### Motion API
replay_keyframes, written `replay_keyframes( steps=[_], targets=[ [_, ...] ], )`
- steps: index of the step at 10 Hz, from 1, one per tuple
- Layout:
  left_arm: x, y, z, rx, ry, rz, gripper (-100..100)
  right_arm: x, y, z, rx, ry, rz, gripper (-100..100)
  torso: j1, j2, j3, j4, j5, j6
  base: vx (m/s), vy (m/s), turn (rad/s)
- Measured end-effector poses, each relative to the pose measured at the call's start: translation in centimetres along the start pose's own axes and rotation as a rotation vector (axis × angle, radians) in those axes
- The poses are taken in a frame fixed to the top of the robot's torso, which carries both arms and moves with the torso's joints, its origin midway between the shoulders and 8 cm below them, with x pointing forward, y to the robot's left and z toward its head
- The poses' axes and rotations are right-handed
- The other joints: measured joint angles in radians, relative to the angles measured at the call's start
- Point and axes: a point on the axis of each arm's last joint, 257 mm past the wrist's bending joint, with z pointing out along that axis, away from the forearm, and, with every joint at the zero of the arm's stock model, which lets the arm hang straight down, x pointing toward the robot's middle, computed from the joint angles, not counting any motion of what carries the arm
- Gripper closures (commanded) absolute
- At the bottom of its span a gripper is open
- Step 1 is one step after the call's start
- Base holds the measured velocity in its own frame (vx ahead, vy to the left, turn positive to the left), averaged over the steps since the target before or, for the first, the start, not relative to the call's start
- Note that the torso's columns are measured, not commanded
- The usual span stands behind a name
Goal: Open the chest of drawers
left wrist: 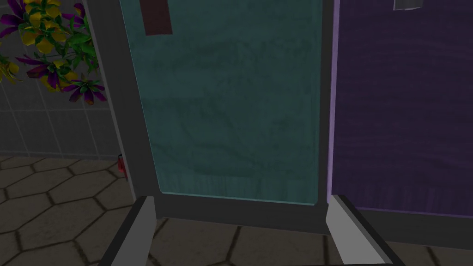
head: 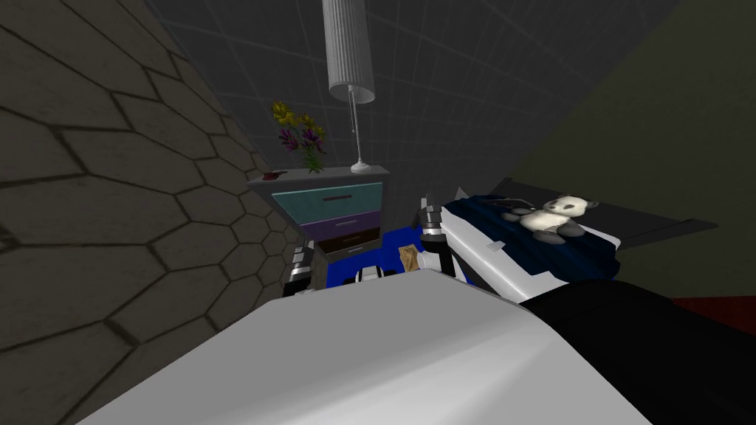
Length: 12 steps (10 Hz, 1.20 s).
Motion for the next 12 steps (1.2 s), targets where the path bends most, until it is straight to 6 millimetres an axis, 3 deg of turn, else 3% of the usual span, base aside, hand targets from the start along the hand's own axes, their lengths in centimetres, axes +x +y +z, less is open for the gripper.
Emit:
replay_keyframes(
  steps=[12],
  targets=[
    [0.7, 7.7, -4.1, -0.134, -0.026, -0.018, -100, 0.0, 0.0, 0.0, 0.0, 0.0, 0.0, 0, 0.0, -0.003, -0.002, -0.001, 0.0, 0.0, 0.102, -0.023, -0.005]
  ],
)
